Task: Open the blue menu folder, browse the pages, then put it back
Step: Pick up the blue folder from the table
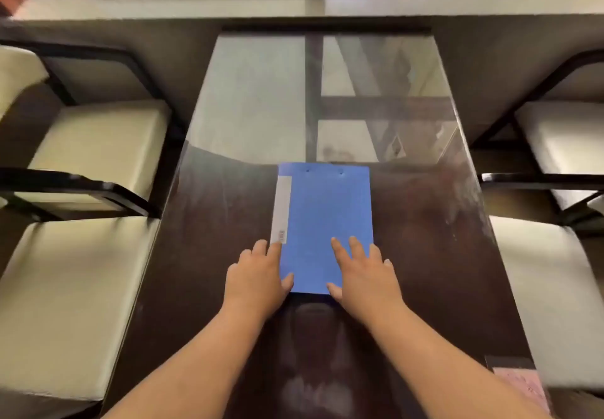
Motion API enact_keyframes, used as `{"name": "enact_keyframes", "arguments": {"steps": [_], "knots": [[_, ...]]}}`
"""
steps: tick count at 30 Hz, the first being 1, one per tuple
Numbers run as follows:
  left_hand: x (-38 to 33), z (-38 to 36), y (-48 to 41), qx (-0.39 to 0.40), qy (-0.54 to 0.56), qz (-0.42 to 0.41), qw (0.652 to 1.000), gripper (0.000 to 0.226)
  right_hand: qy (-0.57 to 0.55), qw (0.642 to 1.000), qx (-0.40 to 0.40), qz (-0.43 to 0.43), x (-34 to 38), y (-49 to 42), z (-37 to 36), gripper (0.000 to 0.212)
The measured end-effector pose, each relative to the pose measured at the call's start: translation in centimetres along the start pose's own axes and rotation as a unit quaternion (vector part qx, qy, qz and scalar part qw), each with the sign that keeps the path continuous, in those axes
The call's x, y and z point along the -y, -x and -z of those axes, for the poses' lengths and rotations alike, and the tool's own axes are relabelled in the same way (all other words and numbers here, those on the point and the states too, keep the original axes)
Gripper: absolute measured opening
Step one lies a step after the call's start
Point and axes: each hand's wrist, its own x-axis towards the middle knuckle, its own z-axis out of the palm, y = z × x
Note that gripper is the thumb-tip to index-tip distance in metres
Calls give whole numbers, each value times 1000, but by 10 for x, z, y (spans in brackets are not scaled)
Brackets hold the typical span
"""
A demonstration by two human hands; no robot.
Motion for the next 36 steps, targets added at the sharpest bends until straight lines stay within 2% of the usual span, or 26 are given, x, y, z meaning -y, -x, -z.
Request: {"name": "enact_keyframes", "arguments": {"steps": [1,4,8,10,13,18,22,24,26,27,29,30,31,32,35,36], "knots": [[-1,-5,-1,12,20,13,1000,74,-8,1000,26,-8,0,-1,-5,93],[-6,-21,-3,44,115,73,990,77,-26,999,33,-24,-2,-3,-27,90],[-17,-26,-11,32,253,160,953,84,-13,999,35,-19,-5,-4,-37,87],[-19,-25,-18,53,293,205,932,89,-5,999,32,-23,-6,-5,-38,85],[-23,-27,-24,89,338,221,910,67,-10,999,29,-26,-6,-5,-38,84],[-21,-29,-23,54,444,216,868,25,-27,999,32,-22,-12,-4,-33,82],[-13,-22,-20,6,501,184,846,13,-147,988,3,-54,-21,4,-20,75],[-10,-14,-17,-8,523,172,835,14,-251,962,-9,-107,-30,5,-13,77],[-7,-4,-12,-15,541,161,825,14,-377,911,-6,-166,-40,4,-1,76],[-5,1,-10,-20,549,154,821,15,-465,865,-1,-189,-44,3,6,67],[-1,17,-5,-32,566,137,812,15,-640,743,17,-196,-50,2,22,31],[2,26,-3,-40,573,126,809,16,-694,696,27,-181,-52,2,30,22],[4,35,-1,-51,572,115,811,20,-723,673,27,-156,-54,4,38,22],[5,44,1,-66,559,102,820,31,-741,659,22,-131,-56,7,48,24],[8,70,7,-86,456,55,884,98,-768,635,-14,-76,-54,13,78,28],[8,78,10,-78,416,37,905,113,-774,630,-24,-64,-52,15,88,27]]}}
